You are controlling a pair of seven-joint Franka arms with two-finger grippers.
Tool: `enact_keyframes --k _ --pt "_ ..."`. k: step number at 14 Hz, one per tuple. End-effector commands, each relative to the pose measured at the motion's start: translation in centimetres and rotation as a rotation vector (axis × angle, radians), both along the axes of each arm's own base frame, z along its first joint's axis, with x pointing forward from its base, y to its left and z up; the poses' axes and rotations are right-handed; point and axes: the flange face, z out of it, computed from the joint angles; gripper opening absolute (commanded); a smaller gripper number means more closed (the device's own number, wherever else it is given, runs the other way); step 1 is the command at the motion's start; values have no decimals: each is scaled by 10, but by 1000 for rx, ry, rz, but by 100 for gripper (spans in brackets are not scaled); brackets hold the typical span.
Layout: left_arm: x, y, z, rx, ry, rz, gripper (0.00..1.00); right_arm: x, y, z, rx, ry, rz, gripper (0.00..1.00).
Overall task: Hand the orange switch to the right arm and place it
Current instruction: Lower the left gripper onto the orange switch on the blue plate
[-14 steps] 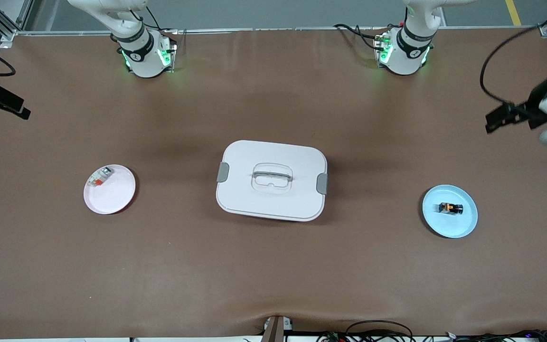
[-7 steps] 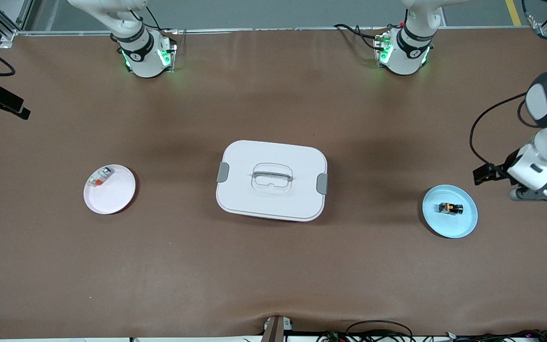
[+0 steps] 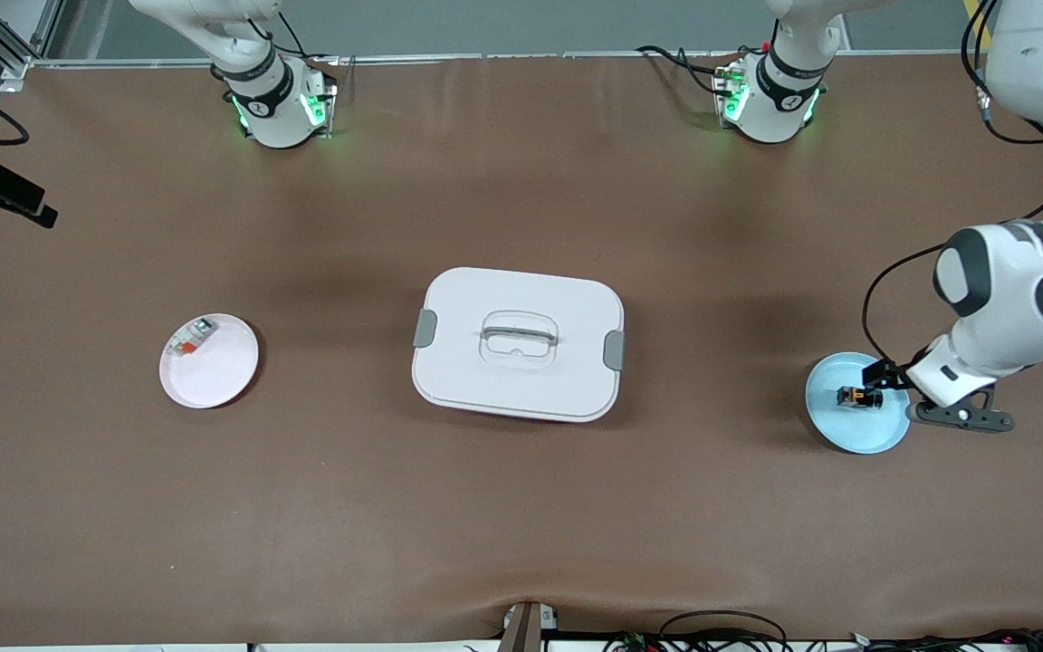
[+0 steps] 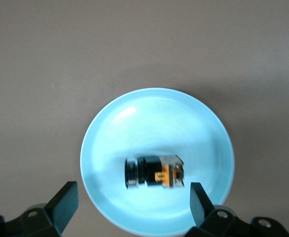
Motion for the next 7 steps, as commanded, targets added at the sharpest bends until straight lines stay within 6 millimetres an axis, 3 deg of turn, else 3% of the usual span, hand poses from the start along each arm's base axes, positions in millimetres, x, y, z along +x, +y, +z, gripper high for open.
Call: enact_keyframes --k 1,7 --pt "3 -4 -16 22 -7 -31 100 1 -4 4 -14 0 -11 100" --pt "-1 -9 -47 11 34 3 100 1 -6 4 -14 0 -14 100"
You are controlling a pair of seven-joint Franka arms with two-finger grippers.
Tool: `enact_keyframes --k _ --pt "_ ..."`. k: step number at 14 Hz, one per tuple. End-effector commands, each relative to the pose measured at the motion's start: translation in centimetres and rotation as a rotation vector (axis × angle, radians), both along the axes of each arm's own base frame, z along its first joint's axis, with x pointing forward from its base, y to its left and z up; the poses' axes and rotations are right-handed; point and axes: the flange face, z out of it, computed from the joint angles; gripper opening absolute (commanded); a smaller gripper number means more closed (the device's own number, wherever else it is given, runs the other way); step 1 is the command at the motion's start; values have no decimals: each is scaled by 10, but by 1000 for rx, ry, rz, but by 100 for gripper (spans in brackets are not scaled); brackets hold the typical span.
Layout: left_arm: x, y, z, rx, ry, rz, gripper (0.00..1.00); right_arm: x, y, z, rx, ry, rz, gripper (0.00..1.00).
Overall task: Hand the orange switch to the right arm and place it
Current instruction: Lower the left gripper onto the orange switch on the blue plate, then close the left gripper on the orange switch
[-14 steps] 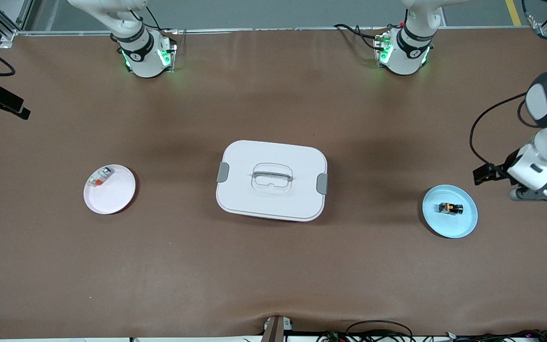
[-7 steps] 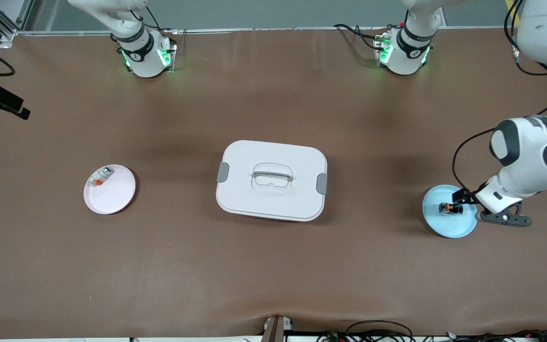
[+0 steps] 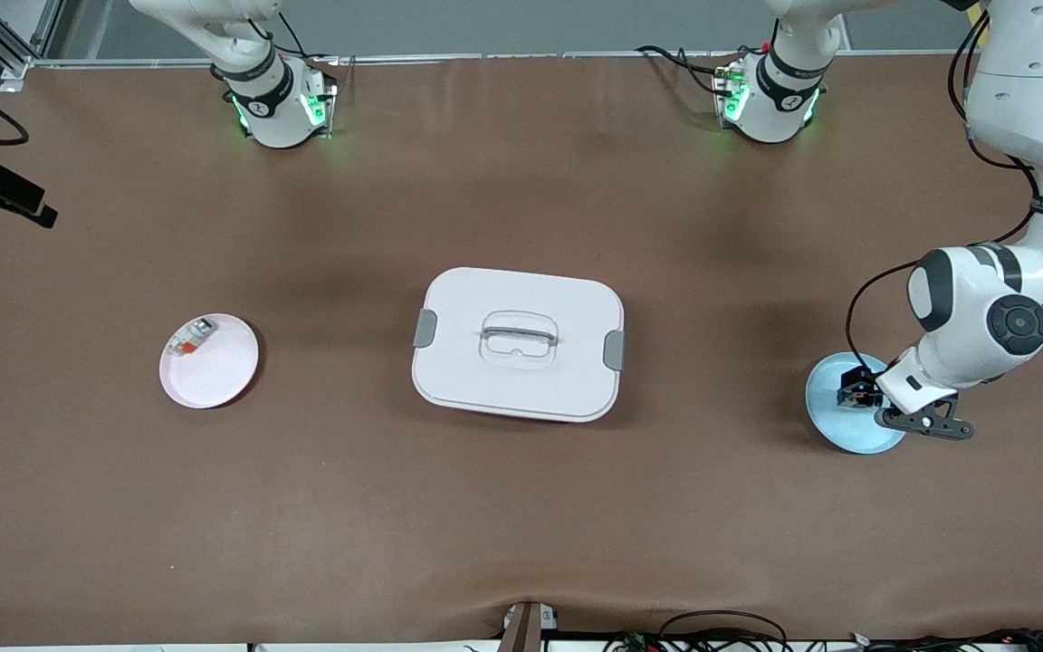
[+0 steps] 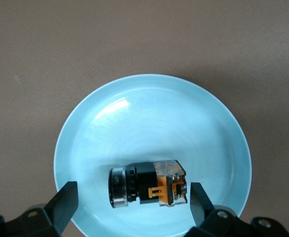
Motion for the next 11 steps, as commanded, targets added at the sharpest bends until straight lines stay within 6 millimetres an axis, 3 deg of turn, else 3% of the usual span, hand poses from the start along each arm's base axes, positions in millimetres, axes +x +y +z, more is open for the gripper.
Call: enact_keyframes --k 1,11 --pt "1 -9 -6 8 -4 31 100 1 -7 4 -16 0 -15 100" --pt "-2 -13 -26 22 16 20 100 1 -8 8 -15 -8 -18 100"
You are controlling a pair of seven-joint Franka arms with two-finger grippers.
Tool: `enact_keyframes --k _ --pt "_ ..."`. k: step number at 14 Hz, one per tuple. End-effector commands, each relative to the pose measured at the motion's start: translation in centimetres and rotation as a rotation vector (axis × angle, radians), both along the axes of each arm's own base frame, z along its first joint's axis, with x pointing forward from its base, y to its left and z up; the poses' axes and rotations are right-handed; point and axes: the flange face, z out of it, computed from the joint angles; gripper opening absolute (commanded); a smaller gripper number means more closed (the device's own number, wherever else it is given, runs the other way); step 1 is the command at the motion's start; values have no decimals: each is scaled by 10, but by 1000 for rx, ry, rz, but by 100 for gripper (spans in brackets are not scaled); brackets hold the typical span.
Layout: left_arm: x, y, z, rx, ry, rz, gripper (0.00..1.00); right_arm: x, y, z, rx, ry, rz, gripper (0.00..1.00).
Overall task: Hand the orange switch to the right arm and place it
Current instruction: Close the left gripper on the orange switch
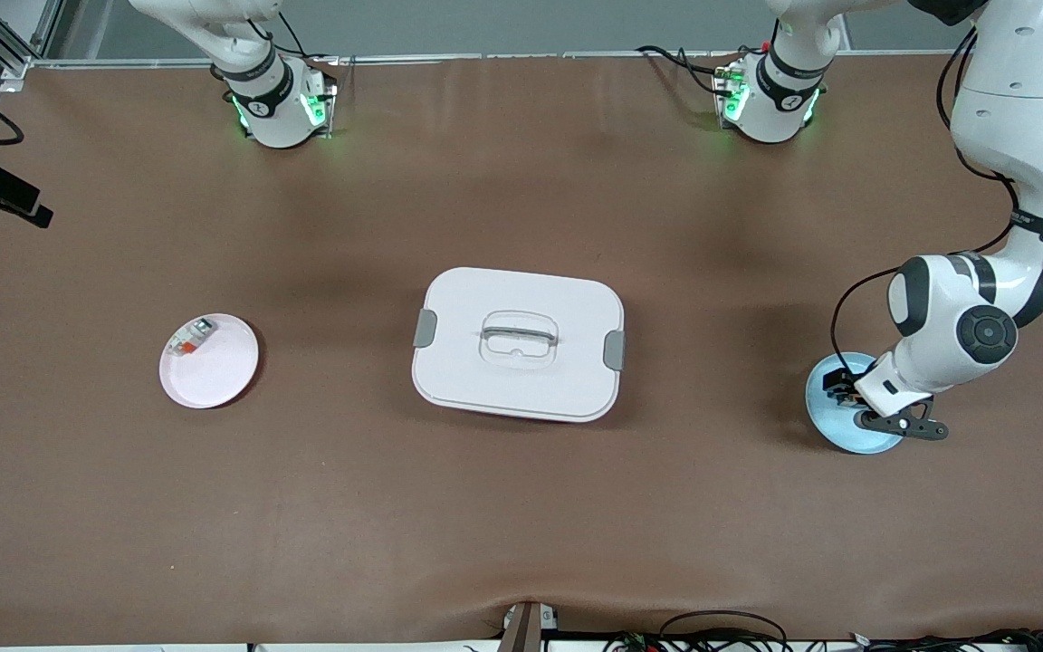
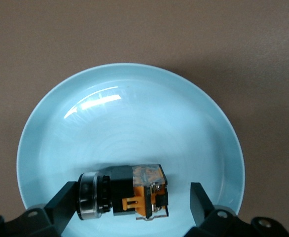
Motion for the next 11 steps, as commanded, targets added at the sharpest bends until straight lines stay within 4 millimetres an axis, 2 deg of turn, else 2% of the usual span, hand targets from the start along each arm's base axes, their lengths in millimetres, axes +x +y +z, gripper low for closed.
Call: enact_keyframes --k 1,6,7,9,10,11 --pt "1 1 -5 17 -7 3 100 1 -5 6 -14 -3 -11 100" --pt "-1 9 -14 18 8 12 100 1 -5 7 -14 -5 -13 100" --pt "-1 10 -14 21 10 10 91 1 -5 6 -14 -3 -13 100" --pt "-1 10 -11 22 8 11 42 1 -5 7 -14 -5 -13 100" --pt "0 12 -8 23 5 14 13 1 -5 6 -14 -3 -13 100" --pt "1 12 -2 26 0 6 0 1 -5 6 -14 -3 -13 100"
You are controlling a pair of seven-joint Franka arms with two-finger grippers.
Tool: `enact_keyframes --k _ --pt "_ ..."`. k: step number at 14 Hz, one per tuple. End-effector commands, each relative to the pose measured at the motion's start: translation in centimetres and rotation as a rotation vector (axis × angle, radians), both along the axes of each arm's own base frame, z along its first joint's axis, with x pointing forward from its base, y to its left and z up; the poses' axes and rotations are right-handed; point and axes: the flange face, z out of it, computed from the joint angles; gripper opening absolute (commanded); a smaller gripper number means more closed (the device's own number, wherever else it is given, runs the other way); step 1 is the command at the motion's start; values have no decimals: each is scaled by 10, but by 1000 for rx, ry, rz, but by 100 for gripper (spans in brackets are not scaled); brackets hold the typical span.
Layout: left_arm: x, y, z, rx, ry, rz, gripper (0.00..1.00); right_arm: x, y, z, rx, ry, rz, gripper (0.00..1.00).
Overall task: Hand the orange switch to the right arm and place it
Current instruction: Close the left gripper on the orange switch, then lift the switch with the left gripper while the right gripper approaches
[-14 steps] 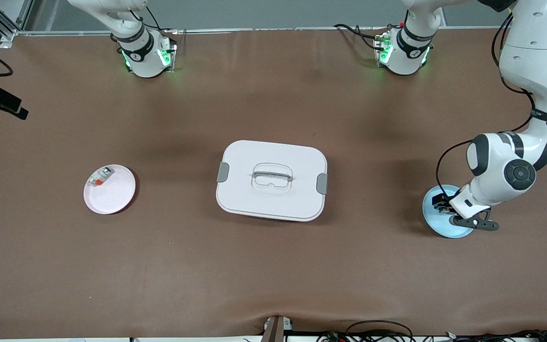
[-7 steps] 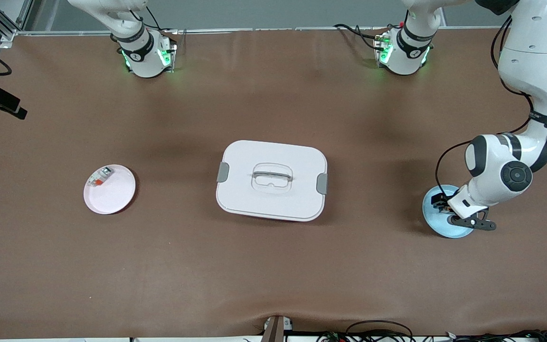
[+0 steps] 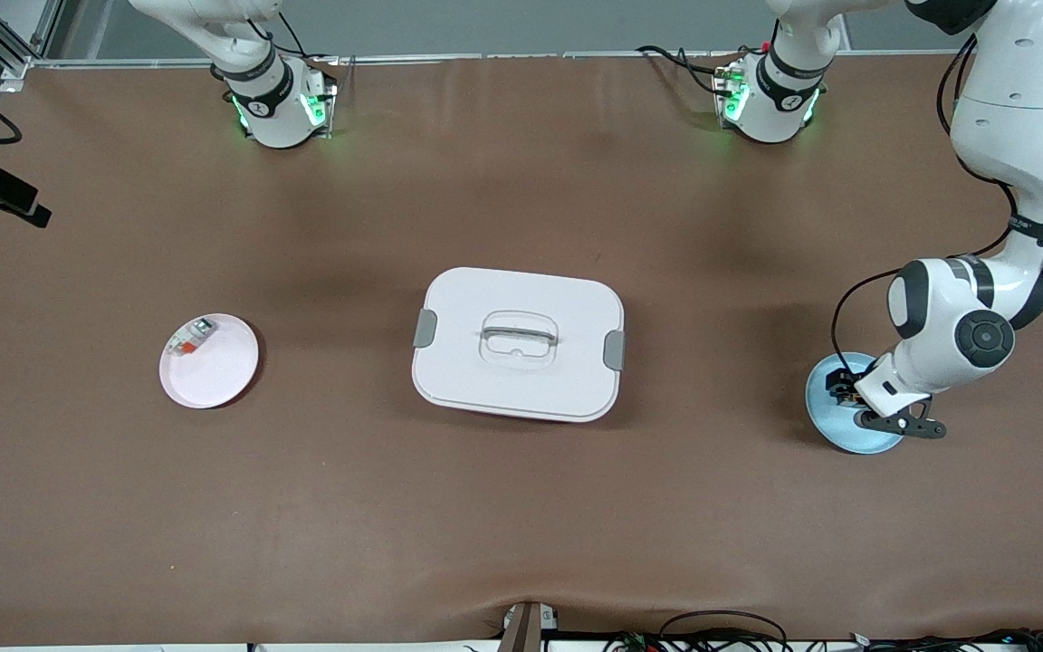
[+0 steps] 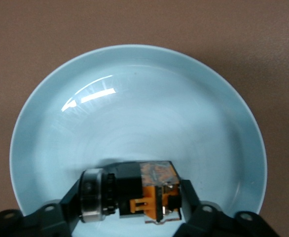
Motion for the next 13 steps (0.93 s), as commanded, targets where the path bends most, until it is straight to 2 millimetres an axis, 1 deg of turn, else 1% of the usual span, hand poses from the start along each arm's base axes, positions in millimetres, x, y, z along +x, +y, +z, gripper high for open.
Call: enact_keyframes --k 1,2,7,8,9,10,11,13 --pt "5 3 23 27 -26 -5 0 1 -4 5 -13 -2 -10 100" --pt "11 2 35 32 -31 0 0 1 -4 5 -13 -2 -10 100" --pt "35 -2 120 47 -73 11 0 1 -4 5 -13 -2 -12 100" --pt "37 -6 138 48 -76 7 0 2 -4 5 -12 -2 -13 100" --pt "41 -12 162 46 -76 5 0 2 -3 4 -12 -2 -12 100" --pt "44 -19 181 37 -66 5 0 2 1 5 -11 -2 -5 100" --pt "46 -20 198 25 -68 17 0 2 4 5 -11 -2 -1 100" --pt "47 -27 224 -37 -67 53 0 3 4 4 -6 -2 0 100"
